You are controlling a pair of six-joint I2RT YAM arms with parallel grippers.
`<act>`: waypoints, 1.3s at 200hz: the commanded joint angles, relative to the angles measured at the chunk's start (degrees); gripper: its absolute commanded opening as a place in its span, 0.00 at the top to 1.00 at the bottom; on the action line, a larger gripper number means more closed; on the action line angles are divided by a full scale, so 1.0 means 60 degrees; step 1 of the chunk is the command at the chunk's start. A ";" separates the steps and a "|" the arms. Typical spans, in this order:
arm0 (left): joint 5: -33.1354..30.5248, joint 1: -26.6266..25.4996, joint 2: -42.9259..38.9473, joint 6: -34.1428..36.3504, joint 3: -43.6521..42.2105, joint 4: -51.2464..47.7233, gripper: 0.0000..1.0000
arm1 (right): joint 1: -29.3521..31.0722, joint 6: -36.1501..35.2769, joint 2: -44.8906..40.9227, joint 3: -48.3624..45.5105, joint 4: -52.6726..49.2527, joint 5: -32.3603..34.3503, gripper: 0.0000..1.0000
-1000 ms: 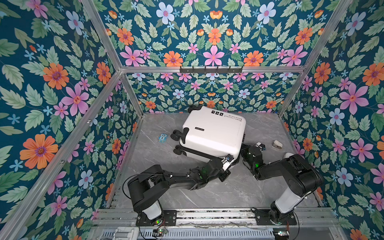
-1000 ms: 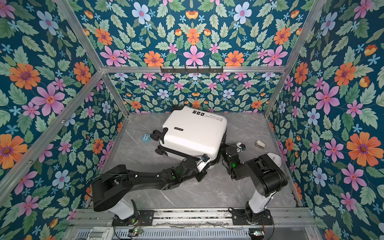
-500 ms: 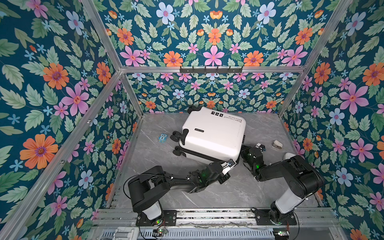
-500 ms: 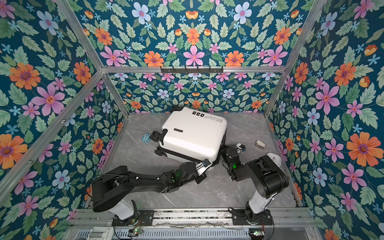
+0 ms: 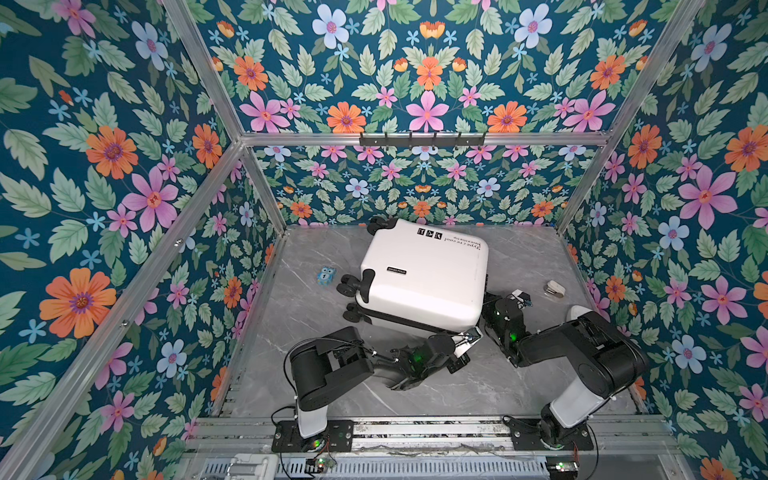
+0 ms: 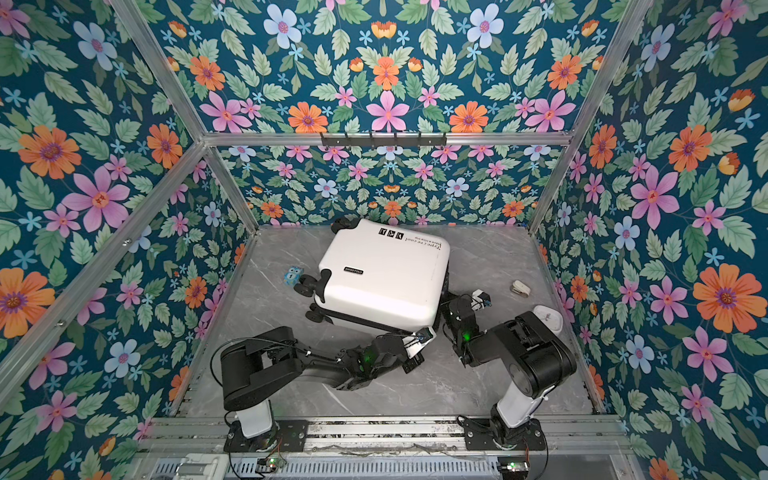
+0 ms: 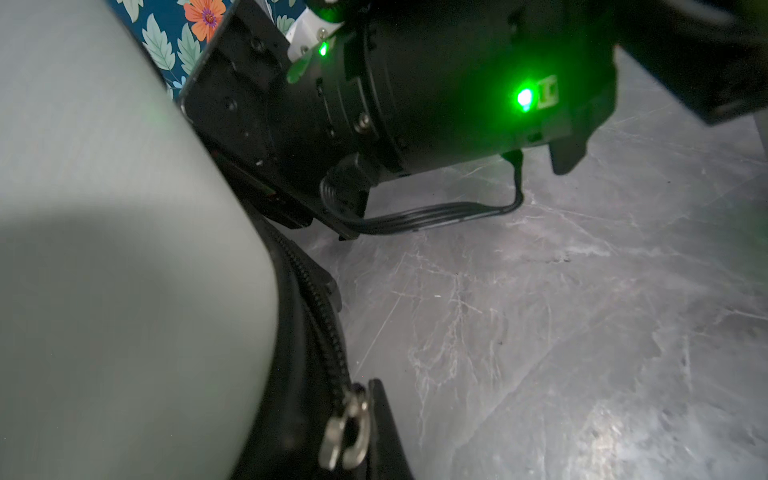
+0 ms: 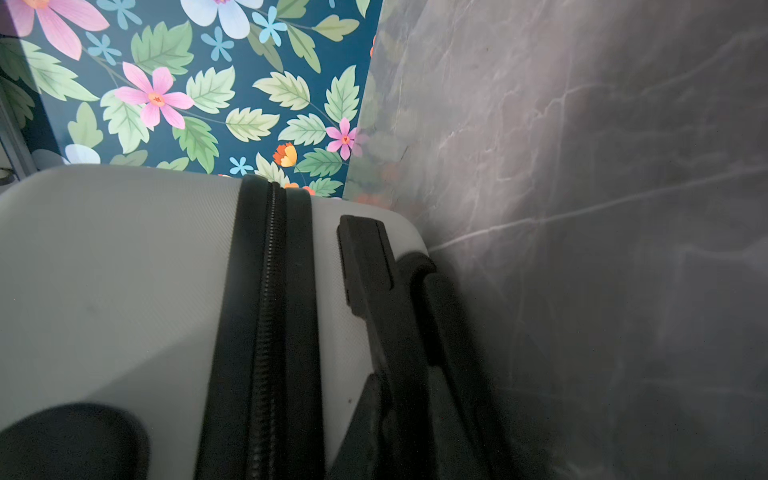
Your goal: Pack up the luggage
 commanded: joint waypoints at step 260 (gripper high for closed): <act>-0.1827 -0.0721 -0.2901 -0.1304 0.0063 -0.1304 0.44 | -0.0925 -0.1961 -0.3527 0.0111 -0.6290 -0.2737 0.30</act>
